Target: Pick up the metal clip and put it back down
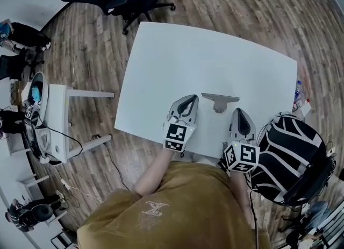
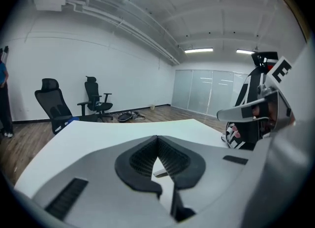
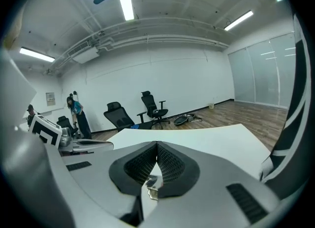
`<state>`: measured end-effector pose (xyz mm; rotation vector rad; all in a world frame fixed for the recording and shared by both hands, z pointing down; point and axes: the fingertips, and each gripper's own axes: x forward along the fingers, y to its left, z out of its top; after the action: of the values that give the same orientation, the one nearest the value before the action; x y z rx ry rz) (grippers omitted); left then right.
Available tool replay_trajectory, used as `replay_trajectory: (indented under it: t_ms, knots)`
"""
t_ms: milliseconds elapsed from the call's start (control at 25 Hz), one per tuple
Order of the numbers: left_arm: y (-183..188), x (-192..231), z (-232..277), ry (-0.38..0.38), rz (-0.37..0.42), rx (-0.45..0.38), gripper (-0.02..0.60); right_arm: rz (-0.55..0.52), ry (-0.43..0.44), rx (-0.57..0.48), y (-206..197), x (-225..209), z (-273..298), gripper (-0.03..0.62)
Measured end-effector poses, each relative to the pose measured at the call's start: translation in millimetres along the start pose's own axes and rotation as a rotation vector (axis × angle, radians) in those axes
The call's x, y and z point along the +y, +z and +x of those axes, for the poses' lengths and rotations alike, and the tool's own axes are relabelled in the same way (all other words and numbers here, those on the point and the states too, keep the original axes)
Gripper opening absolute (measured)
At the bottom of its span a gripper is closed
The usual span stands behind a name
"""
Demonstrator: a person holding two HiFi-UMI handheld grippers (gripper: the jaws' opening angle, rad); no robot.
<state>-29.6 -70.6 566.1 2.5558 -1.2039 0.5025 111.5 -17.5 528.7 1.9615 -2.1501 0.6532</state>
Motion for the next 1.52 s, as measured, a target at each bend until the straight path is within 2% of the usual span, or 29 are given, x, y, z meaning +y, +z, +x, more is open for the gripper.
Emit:
replay_trajectory:
  t_ms: [160, 520, 840, 1080, 1360, 1520]
  knots:
    - [-14, -2, 4, -0.011, -0.017, 0.041, 0.006, 0.033, 0.018, 0.036, -13, 3, 7, 0.008]
    - [-34, -7, 9, -0.02, 0.009, 0.086, 0.006, 0.076, 0.008, 0.095, -39, -3, 15, 0.008]
    - [-48, -16, 18, -0.047, 0.014, 0.119, 0.006, 0.156, -0.004, 0.161, -65, -7, 24, 0.008]
    - [-60, -22, 26, -0.062, 0.012, 0.149, 0.006, 0.138, 0.0, 0.232, -88, -6, 33, 0.008]
    - [-66, -21, 29, -0.049, 0.063, 0.158, 0.006, 0.216, 0.043, 0.296, -110, -1, 39, 0.009]
    - [-77, -20, 30, -0.041, 0.067, 0.179, 0.006, 0.297, 0.06, 0.333, -120, 1, 42, 0.017]
